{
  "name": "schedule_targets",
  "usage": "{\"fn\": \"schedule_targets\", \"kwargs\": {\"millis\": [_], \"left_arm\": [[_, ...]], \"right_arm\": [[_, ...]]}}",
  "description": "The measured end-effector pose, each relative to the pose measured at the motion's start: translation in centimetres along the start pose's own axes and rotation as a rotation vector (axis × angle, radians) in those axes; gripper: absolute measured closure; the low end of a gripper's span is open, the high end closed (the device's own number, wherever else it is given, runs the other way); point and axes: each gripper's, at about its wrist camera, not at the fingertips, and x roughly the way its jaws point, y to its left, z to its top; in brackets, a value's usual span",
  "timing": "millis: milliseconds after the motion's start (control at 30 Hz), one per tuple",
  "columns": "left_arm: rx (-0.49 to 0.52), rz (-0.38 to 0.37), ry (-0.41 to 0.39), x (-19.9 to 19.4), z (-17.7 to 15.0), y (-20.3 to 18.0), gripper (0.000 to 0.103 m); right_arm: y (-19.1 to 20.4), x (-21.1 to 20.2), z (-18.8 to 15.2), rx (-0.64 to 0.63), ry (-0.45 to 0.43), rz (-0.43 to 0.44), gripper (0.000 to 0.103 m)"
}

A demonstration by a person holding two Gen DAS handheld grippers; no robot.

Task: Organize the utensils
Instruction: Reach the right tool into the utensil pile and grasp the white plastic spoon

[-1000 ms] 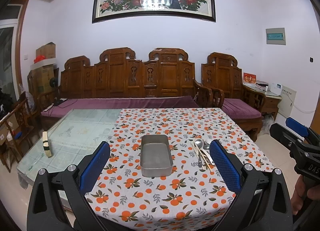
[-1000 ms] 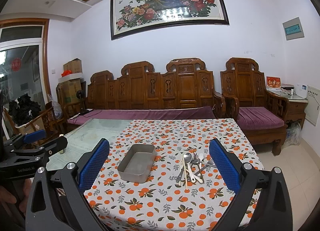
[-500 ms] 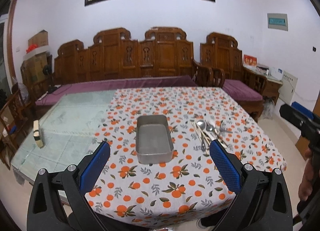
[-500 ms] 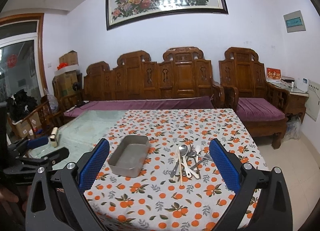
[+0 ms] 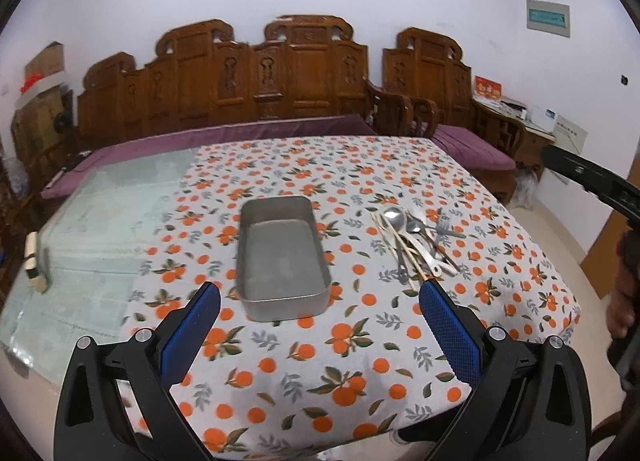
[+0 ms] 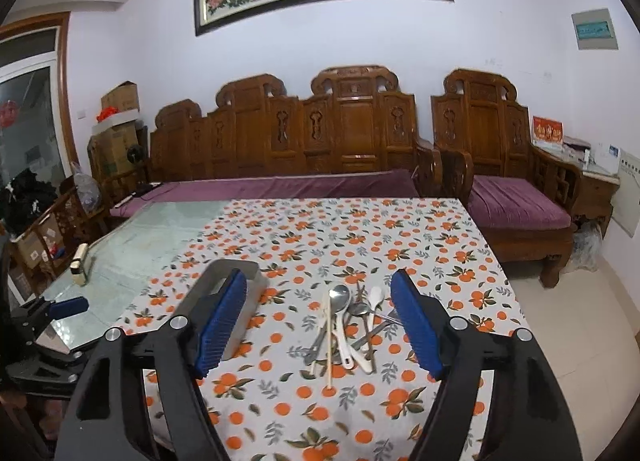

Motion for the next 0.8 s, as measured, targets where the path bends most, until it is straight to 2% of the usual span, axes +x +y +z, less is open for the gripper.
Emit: {"fn": "schedule_targets", "kwargs": {"millis": [33, 133, 200, 233, 267, 567, 800], "left_arm": [[0.006, -0.005, 0.003, 0.6, 0.0, -0.1, 0.007], [0.031, -0.012, 0.02, 2.4, 0.0, -0.7, 0.007], [0.049, -0.018, 0.038, 3.6, -0.2, -1.0, 0.007], [0.058, -0.022, 0.049, 4.3, -0.3, -1.1, 0.007], [0.063, -0.025, 0.054, 4.8, -0.4, -1.3, 0.007], [0.083, -0.046, 0.11, 9.4, -0.1, -2.1, 0.007], [0.065, -0.057, 0.136, 11.9, 0.3, -2.5, 0.007]], "right_arm": [[-0.5, 0.9, -0.1, 0.002, 0.01, -0.001, 0.03], [-1.9, 3.7, -0.6, 0.012, 0.056, 0.013, 0.044], [-2.9, 6.0, -1.1, 0.017, 0.095, 0.03, 0.049], [-3.3, 7.0, -1.4, 0.015, 0.108, 0.035, 0.056], [-3.5, 7.6, -1.6, 0.011, 0.116, 0.04, 0.058], [-4.6, 16.0, -5.0, -0.032, 0.252, 0.158, 0.071], [-4.6, 22.2, -8.1, -0.062, 0.373, 0.202, 0.071]]}}
